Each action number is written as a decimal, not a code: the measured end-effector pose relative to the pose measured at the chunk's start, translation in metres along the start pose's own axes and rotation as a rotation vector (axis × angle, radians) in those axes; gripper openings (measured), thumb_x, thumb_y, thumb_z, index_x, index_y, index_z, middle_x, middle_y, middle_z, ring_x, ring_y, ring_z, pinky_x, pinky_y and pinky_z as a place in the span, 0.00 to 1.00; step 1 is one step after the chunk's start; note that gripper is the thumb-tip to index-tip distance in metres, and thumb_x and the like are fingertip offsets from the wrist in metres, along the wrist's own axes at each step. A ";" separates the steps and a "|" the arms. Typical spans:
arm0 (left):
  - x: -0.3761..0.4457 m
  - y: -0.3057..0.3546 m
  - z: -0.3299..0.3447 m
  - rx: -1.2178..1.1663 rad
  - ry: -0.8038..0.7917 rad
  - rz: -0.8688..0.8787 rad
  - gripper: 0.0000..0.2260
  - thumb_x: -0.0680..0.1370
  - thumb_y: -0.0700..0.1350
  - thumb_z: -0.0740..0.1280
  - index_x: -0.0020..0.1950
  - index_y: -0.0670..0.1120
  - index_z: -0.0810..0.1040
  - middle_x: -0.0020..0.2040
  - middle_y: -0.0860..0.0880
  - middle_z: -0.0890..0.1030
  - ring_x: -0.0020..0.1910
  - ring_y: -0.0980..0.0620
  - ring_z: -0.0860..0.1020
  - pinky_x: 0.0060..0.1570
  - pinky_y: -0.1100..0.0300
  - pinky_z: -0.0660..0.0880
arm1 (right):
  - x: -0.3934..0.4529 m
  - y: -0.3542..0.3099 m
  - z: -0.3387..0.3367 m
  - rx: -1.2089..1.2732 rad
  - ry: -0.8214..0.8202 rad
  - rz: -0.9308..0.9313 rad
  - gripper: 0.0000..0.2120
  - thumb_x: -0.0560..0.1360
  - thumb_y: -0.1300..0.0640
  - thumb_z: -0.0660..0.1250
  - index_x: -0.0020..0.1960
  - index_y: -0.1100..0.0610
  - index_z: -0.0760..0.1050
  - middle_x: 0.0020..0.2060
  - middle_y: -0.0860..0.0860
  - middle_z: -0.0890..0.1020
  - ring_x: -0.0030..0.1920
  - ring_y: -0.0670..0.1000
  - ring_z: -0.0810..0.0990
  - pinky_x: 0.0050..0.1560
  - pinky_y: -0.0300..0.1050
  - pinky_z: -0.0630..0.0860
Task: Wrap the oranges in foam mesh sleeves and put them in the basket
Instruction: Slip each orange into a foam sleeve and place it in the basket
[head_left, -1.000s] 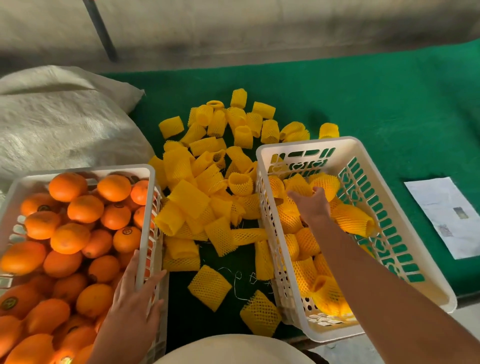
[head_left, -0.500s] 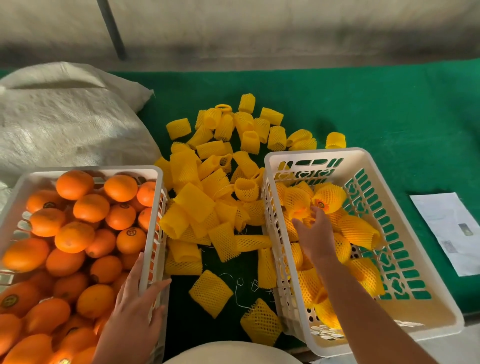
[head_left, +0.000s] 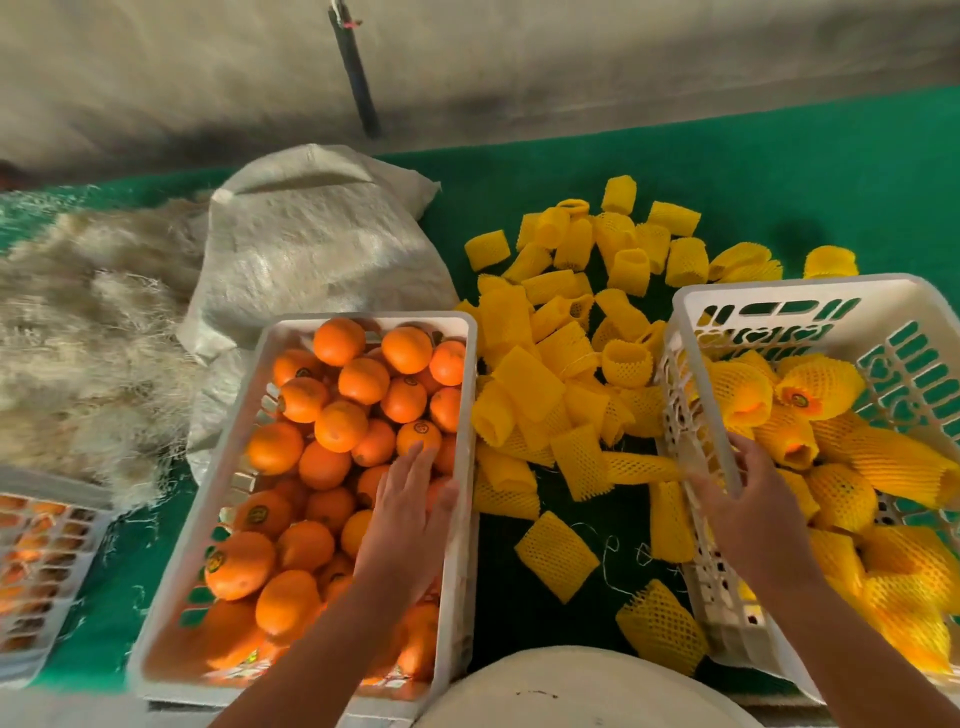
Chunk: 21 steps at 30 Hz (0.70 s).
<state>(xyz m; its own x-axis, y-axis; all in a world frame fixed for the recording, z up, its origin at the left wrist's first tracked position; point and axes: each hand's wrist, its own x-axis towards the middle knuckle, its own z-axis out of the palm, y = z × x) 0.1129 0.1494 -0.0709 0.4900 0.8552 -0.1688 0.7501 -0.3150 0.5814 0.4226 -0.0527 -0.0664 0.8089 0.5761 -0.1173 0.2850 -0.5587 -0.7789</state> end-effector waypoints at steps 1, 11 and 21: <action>0.011 -0.004 -0.007 0.041 0.011 -0.015 0.29 0.82 0.71 0.51 0.81 0.62 0.56 0.83 0.58 0.55 0.82 0.50 0.53 0.76 0.46 0.58 | 0.000 0.000 0.001 -0.012 0.001 -0.006 0.27 0.80 0.47 0.71 0.75 0.46 0.65 0.58 0.48 0.79 0.48 0.48 0.82 0.34 0.43 0.79; 0.085 -0.027 -0.064 0.444 0.264 -0.197 0.31 0.76 0.52 0.73 0.76 0.47 0.66 0.74 0.44 0.65 0.73 0.41 0.63 0.63 0.42 0.72 | -0.002 -0.003 0.004 -0.136 0.016 -0.026 0.28 0.79 0.49 0.72 0.74 0.51 0.65 0.58 0.56 0.79 0.51 0.59 0.81 0.39 0.53 0.81; 0.092 -0.047 -0.062 0.348 0.320 -0.170 0.27 0.73 0.40 0.74 0.71 0.45 0.71 0.72 0.42 0.66 0.70 0.40 0.63 0.65 0.43 0.71 | -0.004 -0.004 0.006 -0.189 0.035 -0.031 0.29 0.78 0.51 0.73 0.74 0.53 0.65 0.60 0.59 0.79 0.51 0.56 0.77 0.41 0.49 0.75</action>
<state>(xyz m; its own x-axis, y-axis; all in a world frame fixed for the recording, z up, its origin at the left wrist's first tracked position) 0.0951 0.2681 -0.0640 0.2283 0.9725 0.0460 0.9377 -0.2323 0.2582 0.4152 -0.0485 -0.0665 0.8144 0.5759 -0.0709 0.3994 -0.6450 -0.6515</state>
